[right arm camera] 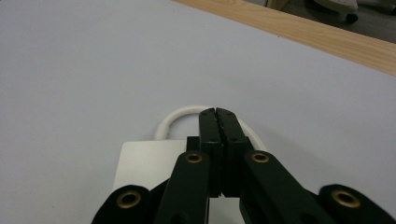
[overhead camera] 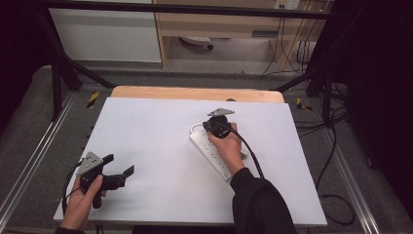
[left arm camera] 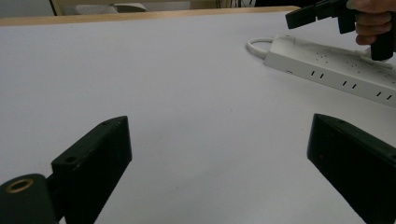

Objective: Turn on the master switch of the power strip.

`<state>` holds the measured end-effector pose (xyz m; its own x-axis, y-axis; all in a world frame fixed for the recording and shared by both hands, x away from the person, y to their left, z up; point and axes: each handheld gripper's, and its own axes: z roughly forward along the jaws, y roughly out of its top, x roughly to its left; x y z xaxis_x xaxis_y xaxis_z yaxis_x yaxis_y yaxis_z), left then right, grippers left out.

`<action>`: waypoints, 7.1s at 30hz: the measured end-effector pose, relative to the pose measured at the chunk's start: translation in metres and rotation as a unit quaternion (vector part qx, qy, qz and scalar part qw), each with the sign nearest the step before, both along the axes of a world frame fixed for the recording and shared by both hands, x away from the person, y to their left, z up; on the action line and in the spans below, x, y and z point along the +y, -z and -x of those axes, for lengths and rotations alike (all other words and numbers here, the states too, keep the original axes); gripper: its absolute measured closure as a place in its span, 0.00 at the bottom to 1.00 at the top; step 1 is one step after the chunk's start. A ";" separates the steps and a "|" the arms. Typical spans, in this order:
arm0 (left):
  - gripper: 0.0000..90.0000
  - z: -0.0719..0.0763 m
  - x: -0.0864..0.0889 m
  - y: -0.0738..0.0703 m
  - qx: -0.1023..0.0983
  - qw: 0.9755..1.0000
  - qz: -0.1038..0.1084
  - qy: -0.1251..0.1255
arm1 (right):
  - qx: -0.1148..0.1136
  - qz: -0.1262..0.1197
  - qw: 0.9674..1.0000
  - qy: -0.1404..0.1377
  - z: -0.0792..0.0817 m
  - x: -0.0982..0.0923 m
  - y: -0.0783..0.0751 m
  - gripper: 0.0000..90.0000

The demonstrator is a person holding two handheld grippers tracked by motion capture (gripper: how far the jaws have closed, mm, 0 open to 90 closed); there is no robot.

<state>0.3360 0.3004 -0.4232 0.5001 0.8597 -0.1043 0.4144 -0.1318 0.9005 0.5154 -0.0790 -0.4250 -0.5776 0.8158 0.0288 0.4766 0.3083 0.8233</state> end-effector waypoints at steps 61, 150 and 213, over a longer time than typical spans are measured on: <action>0.07 0.000 0.000 0.000 -0.001 1.000 0.000 0.000 | 0.017 0.035 0.999 0.001 -0.004 0.004 0.009 1.00; 0.07 0.000 0.000 0.001 0.001 1.000 -0.003 0.001 | 0.029 0.028 0.999 0.013 -0.004 0.005 0.006 1.00; 0.07 0.001 0.001 0.000 0.001 1.000 -0.002 -0.004 | 0.030 -0.051 0.997 0.042 -0.003 -0.002 -0.025 0.12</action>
<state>0.3352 0.3016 -0.4232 0.4929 0.8641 -0.1016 0.4176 -0.1325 0.8989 0.5186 -0.0806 -0.4001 -0.5021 0.8522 0.1468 0.5458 0.1805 0.8183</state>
